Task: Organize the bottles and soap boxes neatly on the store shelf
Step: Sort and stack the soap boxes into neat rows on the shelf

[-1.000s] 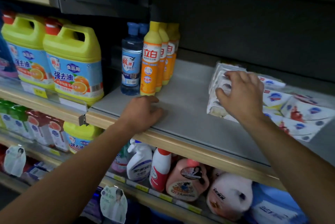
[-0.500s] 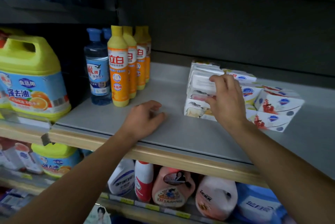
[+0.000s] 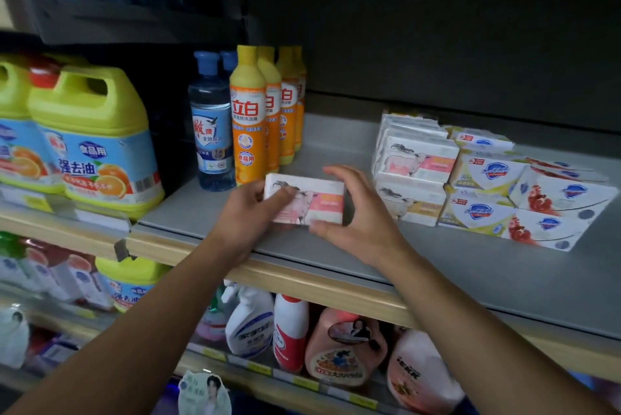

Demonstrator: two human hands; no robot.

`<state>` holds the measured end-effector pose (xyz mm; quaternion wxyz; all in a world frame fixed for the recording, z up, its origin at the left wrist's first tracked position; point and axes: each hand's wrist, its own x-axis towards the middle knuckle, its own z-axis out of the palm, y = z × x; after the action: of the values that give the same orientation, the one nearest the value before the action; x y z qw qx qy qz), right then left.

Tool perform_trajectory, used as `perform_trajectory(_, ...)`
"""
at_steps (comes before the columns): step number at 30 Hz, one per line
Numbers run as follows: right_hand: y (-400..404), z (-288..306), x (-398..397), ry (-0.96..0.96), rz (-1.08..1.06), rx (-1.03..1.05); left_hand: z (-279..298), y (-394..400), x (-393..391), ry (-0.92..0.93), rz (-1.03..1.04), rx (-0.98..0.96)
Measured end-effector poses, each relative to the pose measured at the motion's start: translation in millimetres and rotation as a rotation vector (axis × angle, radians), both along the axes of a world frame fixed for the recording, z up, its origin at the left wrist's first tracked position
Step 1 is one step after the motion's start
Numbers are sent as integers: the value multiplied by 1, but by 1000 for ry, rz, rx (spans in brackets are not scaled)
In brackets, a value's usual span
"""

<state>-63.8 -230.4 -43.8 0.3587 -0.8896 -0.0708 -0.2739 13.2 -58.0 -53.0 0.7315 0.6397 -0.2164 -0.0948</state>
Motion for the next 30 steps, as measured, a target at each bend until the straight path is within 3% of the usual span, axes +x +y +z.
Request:
perform_trajectory(2,0,-9,6,11,32,-22,-1,-3,3,111,6,-58)
perform_trajectory(6,-11,-13,11,60,57,61,-2,-4,8,160,10,-98)
perform_trajectory(10,-15,-16,7,141,149,254,-3,4,13,182,-49,-161)
perform_trajectory(13,-14,-13,5,142,92,377,0,7,13,229,-76,-204)
perform_trajectory(17,-10,-9,7,220,21,565,-4,8,13,159,-72,-116)
perform_trajectory(24,-17,-5,16,333,-118,667,-3,-1,5,12,106,119)
perform_trajectory(30,-15,-7,13,214,-44,744,-2,0,5,52,79,74)
